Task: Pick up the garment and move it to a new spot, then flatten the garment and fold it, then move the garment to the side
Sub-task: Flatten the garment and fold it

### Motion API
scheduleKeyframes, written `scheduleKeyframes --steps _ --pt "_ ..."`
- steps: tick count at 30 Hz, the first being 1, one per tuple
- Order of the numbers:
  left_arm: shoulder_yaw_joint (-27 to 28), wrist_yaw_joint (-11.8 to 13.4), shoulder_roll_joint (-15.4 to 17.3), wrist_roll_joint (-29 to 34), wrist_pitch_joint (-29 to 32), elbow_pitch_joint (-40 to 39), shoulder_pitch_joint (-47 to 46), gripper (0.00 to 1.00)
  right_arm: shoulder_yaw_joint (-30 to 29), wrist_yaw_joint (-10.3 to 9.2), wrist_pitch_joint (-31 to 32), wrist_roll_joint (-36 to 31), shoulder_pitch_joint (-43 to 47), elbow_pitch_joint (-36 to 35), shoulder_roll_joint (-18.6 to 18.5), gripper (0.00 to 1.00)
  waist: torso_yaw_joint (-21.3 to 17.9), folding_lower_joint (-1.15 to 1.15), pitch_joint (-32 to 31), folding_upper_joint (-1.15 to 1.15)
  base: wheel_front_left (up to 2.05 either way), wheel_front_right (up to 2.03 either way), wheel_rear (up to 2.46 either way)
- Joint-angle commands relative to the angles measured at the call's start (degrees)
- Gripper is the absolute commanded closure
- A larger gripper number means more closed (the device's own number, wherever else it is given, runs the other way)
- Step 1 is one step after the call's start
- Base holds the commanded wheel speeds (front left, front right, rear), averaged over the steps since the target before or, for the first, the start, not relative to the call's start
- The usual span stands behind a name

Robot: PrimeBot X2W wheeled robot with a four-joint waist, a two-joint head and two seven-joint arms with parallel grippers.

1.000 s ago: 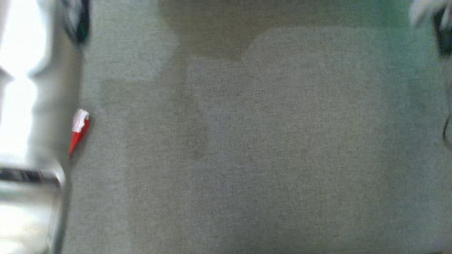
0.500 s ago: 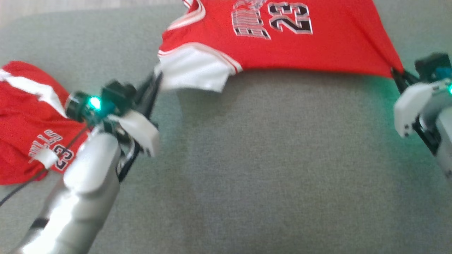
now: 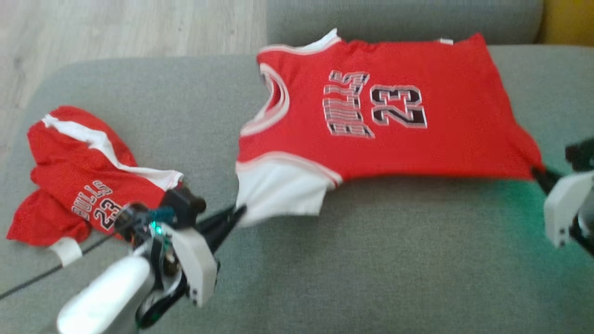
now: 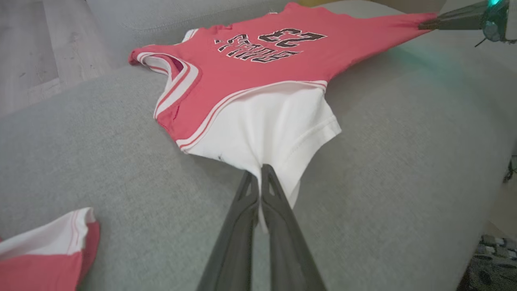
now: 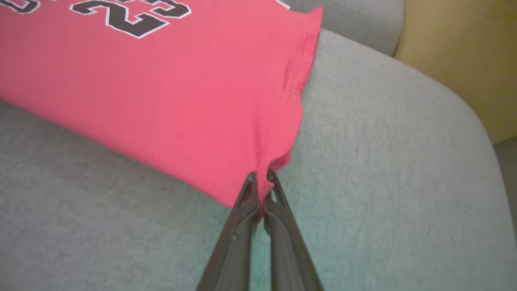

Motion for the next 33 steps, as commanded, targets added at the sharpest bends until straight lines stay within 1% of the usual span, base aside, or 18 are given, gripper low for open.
scheduleKeyframes --steps 1,3,7,11,15,23,31,33 --pt "2.16 0.1 3.0 -0.46 0.67 -2.45 -1.53 1.0 0.59 -0.05 0.43 1.3 1.56 -1.01 -3.01 1.0 0.14 0.01 -1.08 0.0 0.0 0.0 0.0" --pt "1.69 0.16 4.32 -1.51 2.61 -5.48 -0.14 1.0 1.96 -0.05 2.31 4.15 3.47 -2.92 -4.1 1.0 0.19 0.01 -1.88 0.0 0.0 0.0 0.0" --pt "1.39 1.62 5.82 -2.6 5.21 -10.41 1.71 1.0 3.45 -0.05 4.86 8.88 5.89 -7.33 -6.31 1.0 0.06 0.01 -2.4 0.0 0.0 0.0 0.0" --pt "1.87 2.99 6.17 -2.41 5.88 -12.59 1.32 1.0 3.04 -0.05 5.34 10.78 5.61 -9.94 -7.66 1.0 -0.3 0.01 -1.23 0.0 0.0 0.0 0.0" --pt "2.5 3.36 5.72 -1.7 5.99 -12.49 -1.0 1.0 1.18 -0.05 5.29 12.03 3.77 -11.0 -7.52 1.0 -0.67 0.01 0.72 0.0 0.0 0.0 0.0" --pt "4.69 2.91 3.91 -0.68 6.0 -7.23 -9.47 1.0 -1.72 -0.05 6.38 11.84 -2.19 -10.84 -5.51 1.0 -1.66 0.01 4.9 0.0 0.0 0.0 0.0" --pt "5.31 1.78 1.34 2.32 4.79 1.82 -20.48 1.0 -4.9 -0.05 6.99 10.82 -9.0 -5.89 -1.85 1.0 -2.59 0.01 9.0 0.0 0.0 0.0 0.0" --pt "5.24 1.66 0.98 2.67 4.61 3.13 -21.71 1.0 -5.31 -0.05 7.04 10.76 -9.71 -5.09 -1.24 1.0 -2.72 0.01 9.51 0.0 0.0 0.0 0.0"
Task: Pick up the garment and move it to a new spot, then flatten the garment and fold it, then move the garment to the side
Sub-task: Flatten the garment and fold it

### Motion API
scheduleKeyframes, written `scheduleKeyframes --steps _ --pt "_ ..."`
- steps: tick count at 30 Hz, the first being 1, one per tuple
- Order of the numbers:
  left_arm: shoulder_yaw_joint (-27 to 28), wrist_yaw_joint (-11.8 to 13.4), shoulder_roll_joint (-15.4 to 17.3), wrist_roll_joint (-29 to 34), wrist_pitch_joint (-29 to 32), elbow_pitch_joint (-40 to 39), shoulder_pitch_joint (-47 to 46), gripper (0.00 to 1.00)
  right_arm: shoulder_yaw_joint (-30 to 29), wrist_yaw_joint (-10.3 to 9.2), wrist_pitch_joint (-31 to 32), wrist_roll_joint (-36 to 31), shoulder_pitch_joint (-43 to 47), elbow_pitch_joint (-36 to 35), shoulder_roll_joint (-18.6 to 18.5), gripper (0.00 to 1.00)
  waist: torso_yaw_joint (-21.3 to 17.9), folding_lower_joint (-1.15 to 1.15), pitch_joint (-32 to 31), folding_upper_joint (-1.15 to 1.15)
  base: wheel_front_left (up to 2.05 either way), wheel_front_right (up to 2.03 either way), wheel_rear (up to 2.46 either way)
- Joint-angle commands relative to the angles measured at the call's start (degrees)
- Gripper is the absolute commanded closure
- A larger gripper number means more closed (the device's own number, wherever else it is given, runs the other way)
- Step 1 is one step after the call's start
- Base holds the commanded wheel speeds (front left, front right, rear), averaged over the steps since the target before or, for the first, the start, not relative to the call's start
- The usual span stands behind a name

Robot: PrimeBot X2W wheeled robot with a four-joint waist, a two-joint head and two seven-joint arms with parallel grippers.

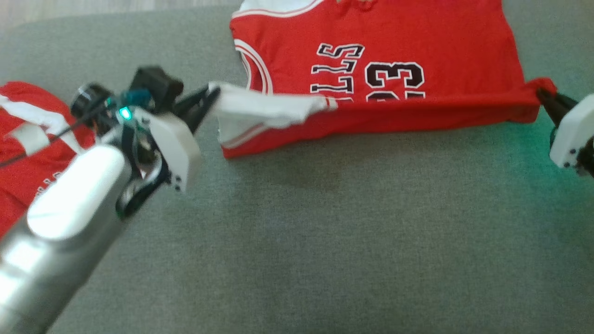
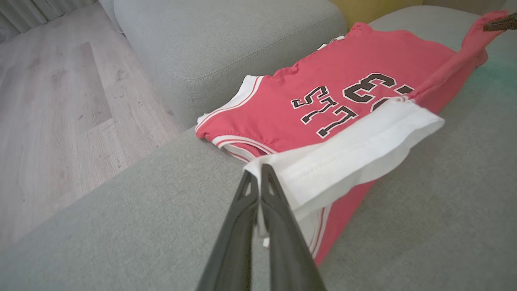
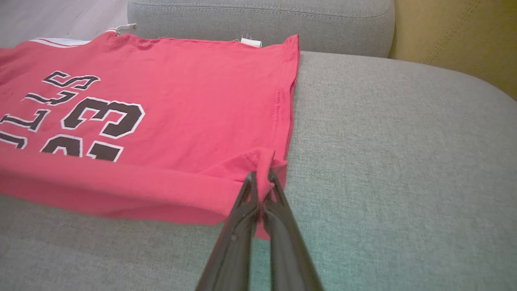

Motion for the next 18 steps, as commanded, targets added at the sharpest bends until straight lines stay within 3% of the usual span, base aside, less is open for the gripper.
scheduleKeyframes --steps 1,13,14,15,16,18 --pt "2.97 -0.15 1.44 0.81 -0.61 -0.05 -4.21 1.0 -0.72 -0.05 -0.21 -0.52 -1.12 0.03 -0.66 1.0 -0.45 -0.01 1.18 0.0 0.0 0.0 0.0" --pt "-1.62 -1.12 -3.6 7.05 -5.93 16.29 -14.98 1.0 -1.65 -0.05 -0.82 -3.57 -7.57 7.83 5.37 1.0 -1.87 -0.01 5.7 0.0 0.0 0.0 0.0" --pt "-1.73 -0.96 -4.09 7.36 -6.47 17.56 -15.48 0.64 -1.92 -0.05 -1.51 -3.87 -8.13 8.56 5.61 0.91 -1.91 -0.01 5.97 0.0 0.0 0.0 0.0" --pt "-1.71 -0.62 -4.61 7.63 -7.18 18.8 -15.98 0.24 -2.26 -0.05 -2.63 -4.32 -8.75 9.29 5.94 0.17 -1.96 -0.01 6.22 0.0 0.0 0.0 0.0" --pt "-1.42 0.07 -5.22 7.76 -8.13 20.06 -16.45 0.0 -2.71 -0.05 -3.69 -4.58 -9.27 10.13 6.43 0.0 -1.98 -0.01 6.43 0.0 0.0 0.0 0.0" --pt "-0.85 1.62 -6.56 8.14 -10.48 22.39 -17.41 0.0 -3.49 -0.05 -6.05 -5.04 -10.25 11.41 7.39 0.0 -1.96 -0.01 6.82 0.0 0.0 0.0 0.0"
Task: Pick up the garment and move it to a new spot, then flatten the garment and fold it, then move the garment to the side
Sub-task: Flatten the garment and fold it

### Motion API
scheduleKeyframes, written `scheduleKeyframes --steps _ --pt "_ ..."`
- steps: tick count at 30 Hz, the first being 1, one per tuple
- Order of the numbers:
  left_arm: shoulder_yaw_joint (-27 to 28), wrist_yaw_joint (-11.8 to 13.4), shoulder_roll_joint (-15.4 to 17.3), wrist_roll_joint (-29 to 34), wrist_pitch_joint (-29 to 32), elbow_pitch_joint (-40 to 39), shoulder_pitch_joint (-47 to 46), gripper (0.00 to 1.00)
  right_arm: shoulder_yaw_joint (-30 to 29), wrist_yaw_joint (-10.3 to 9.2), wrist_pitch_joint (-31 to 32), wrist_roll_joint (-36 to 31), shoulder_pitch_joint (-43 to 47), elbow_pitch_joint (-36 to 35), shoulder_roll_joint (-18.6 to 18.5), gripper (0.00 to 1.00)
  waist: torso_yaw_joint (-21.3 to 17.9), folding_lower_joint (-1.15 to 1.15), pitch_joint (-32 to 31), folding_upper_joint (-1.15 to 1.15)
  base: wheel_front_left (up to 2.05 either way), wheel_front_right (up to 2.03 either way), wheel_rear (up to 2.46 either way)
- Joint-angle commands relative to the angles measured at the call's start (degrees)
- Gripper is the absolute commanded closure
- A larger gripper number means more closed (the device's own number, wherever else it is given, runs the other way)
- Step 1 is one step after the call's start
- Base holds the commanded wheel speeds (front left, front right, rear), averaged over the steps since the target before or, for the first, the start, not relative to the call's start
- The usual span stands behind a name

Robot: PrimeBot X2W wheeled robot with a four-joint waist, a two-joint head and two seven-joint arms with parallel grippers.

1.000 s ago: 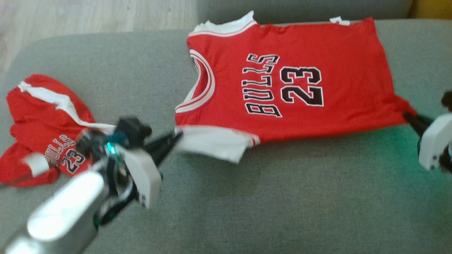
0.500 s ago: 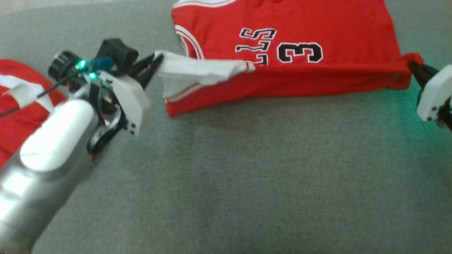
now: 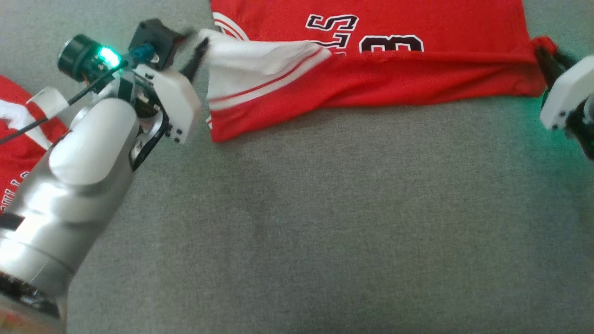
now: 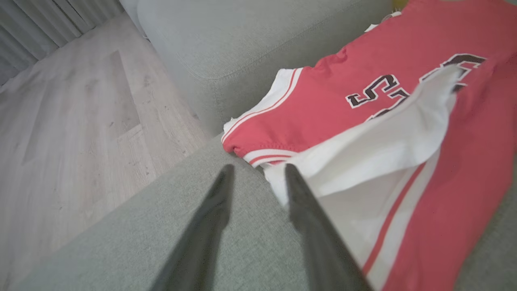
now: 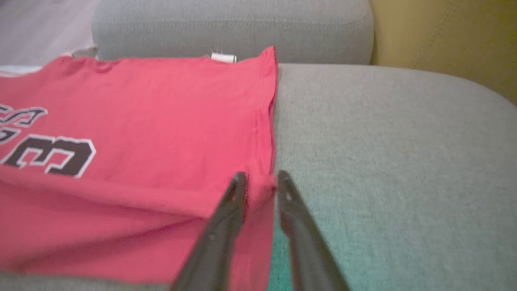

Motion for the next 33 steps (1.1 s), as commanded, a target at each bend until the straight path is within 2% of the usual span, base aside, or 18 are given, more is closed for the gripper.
scheduleKeyframes --steps 1,6,9,12,14,17,18,19,22,23,27,33 --pt "2.68 1.35 1.11 0.86 -1.92 0.13 -4.09 0.0 -0.95 -0.05 -2.39 -0.44 -1.3 0.07 -0.21 0.0 0.03 -0.01 0.27 0.0 0.0 0.0 0.0" --pt "6.73 8.02 -2.52 0.36 -12.85 3.95 -5.11 0.0 -4.23 -0.05 -12.32 -0.55 -2.2 1.93 1.57 0.0 0.45 -0.01 -0.44 0.0 0.0 0.0 0.0" --pt "9.01 10.15 -4.78 -1.07 -19.41 4.98 -3.92 0.0 -5.68 -0.05 -17.61 -0.53 -1.0 1.57 2.57 0.0 0.82 -0.01 -1.97 0.0 0.0 0.0 0.0" --pt "11.7 12.13 -6.53 -2.44 -22.75 4.11 -1.74 0.0 -8.6 -0.05 -20.04 -1.31 0.95 -0.39 3.09 0.0 1.05 -0.01 -3.8 0.0 0.0 0.0 0.0" --pt "14.1 13.64 -7.41 -3.23 -23.42 2.1 0.68 0.0 -13.42 -0.05 -20.26 -3.45 2.53 -4.53 3.08 0.0 1.04 -0.01 -4.91 0.0 0.0 0.0 0.0" --pt "18.91 16.19 -8.22 -1.75 -23.54 -5.68 5.97 0.0 -23.6 -0.05 -20.3 -10.23 9.03 -13.51 4.63 0.0 0.97 -0.01 -6.47 0.0 0.0 0.0 0.0" --pt "20.25 16.78 -8.45 -0.62 -23.55 -8.54 8.45 0.0 -26.81 -0.05 -20.31 -13.12 12.02 -16.59 5.89 0.0 0.87 -0.01 -6.99 0.0 0.0 0.0 0.0" --pt "23.1 17.7 -9.44 1.16 -23.56 -13.6 13.98 0.0 -32.96 -0.05 -20.31 -18.2 18.37 -22.55 9.52 0.0 0.75 -0.01 -8.15 0.0 0.0 0.0 0.0" --pt "25.59 17.61 -10.92 4.36 -23.57 -19.01 22.16 0.0 -39.33 -0.05 -20.32 -25.32 27.25 -30.14 15.21 0.0 0.52 -0.01 -9.67 0.0 0.0 0.0 0.0" --pt "25.59 17.61 -10.92 4.36 -23.57 -19.01 22.16 0.0 -39.33 -0.05 -20.32 -25.32 27.25 -30.14 15.21 0.0 0.52 -0.01 -9.67 0.0 0.0 0.0 0.0" --pt "28.36 15.93 -13.28 7.16 -23.57 -21.45 33.47 0.0 -44.23 -0.05 -20.32 -32.23 37.73 -37.42 23.28 0.0 0.05 -0.01 -11.21 0.0 0.0 0.0 0.0" --pt "30.48 13.82 -14.24 9.87 -23.58 -18.91 36.28 0.0 -44.61 -0.05 -20.33 -35.02 41.54 -40.91 26.34 0.0 -1.06 -0.01 -10.47 0.0 0.0 0.0 0.0"
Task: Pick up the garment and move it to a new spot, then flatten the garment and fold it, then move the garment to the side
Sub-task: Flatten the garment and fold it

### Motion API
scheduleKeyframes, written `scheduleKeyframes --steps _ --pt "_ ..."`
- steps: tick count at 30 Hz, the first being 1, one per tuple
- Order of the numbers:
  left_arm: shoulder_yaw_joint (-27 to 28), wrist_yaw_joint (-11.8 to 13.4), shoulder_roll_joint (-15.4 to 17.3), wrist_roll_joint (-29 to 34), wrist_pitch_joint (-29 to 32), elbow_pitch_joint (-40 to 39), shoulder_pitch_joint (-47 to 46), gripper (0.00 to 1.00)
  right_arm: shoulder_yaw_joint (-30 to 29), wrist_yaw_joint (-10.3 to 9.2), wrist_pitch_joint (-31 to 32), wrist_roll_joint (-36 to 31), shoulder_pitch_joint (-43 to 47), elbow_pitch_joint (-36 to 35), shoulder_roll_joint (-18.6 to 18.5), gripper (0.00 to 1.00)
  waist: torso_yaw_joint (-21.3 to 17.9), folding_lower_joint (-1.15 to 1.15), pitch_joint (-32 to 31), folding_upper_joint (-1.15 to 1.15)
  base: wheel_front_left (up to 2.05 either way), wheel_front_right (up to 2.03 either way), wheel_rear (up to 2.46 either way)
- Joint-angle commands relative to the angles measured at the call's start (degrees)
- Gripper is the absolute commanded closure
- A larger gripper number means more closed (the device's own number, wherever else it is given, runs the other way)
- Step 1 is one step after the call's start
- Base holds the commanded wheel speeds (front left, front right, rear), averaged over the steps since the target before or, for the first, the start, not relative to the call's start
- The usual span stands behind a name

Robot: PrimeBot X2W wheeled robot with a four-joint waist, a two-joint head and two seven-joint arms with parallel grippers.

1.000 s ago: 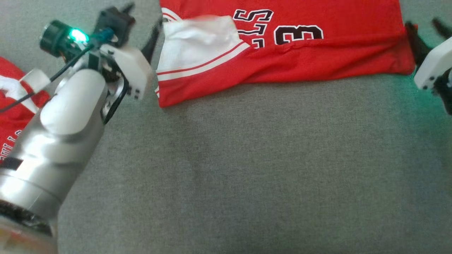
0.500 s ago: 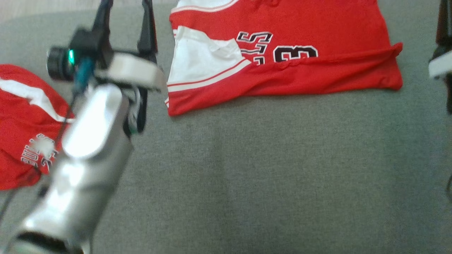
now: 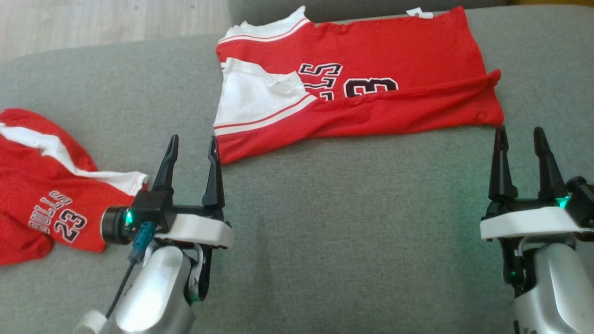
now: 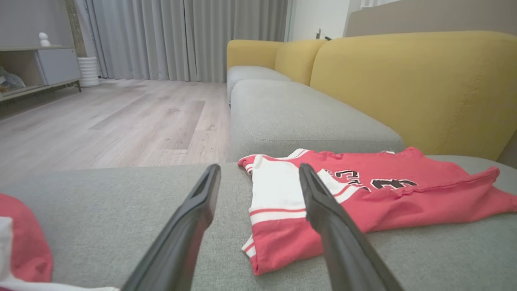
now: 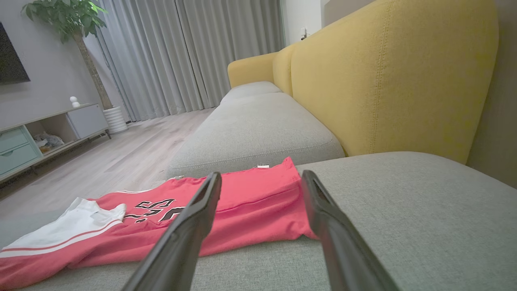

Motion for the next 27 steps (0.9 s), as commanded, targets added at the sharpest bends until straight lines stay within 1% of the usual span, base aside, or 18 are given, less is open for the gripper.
scheduleKeyframes --steps 1,4,7,13,18,21,22,23,24,27 --pt "2.43 -0.52 0.16 0.62 -0.29 -0.42 -3.04 0.0 1.25 -0.05 -0.31 -0.64 -1.13 -2.46 0.2 0.0 -0.6 0.01 0.77 0.0 0.0 0.0 0.0" --pt "2.36 -1.75 0.06 0.54 -0.28 4.29 -4.86 0.0 1.84 -0.05 -0.31 -1.01 -1.8 -3.06 0.6 0.0 -1.61 0.01 2.0 0.0 0.0 0.0 0.0" --pt "2.21 -2.71 0.03 -0.07 1.35 9.76 -7.5 0.0 2.49 -0.05 -0.31 -1.2 -2.46 -3.6 0.89 0.0 -2.76 0.01 3.6 0.0 0.0 0.0 0.0" --pt "2.79 -1.64 0.85 -0.09 4.62 19.84 -13.34 0.0 3.88 -0.05 -0.31 -0.51 -3.52 -4.19 1.31 0.0 -4.96 0.01 6.45 0.0 0.0 0.0 0.0" --pt "2.91 -0.81 1.29 -0.2 7.05 26.71 -16.59 0.0 4.52 -0.05 -0.31 -0.2 -4.26 -4.8 1.46 0.0 -6.17 0.01 7.89 0.0 0.0 0.0 0.0" --pt "2.81 -1.51 1.03 -0.92 9.27 30.05 -17.85 0.0 4.55 -0.05 -0.31 -0.1 -4.34 -5.24 1.51 0.0 -6.4 0.01 8.26 0.0 0.0 0.0 0.0" --pt "2.71 -1.88 0.9 -1.14 9.8 30.82 -18.21 0.44 4.52 -0.05 -0.31 -0.11 -4.34 -5.33 1.53 0.0 -6.4 0.01 8.31 0.0 0.0 0.0 0.0" --pt "2.53 -2.19 0.8 -1.19 10.02 31.41 -18.55 0.96 4.44 -0.05 -0.31 -0.13 -4.36 -5.39 1.54 0.0 -6.34 0.01 8.3 0.0 0.0 0.0 0.0" --pt "2.24 -2.54 0.7 -1.16 10.15 31.9 -18.82 1.0 4.24 -0.05 -0.31 -0.19 -4.4 -5.34 1.54 0.0 -6.19 0.01 8.25 0.0 0.0 0.0 0.0" --pt "1.76 -3.49 0.22 -1.37 9.42 32.51 -19.47 1.0 3.26 -0.05 -0.31 -1.02 -4.69 -4.46 1.56 0.0 -5.42 0.01 7.8 0.0 0.0 0.0 0.0"
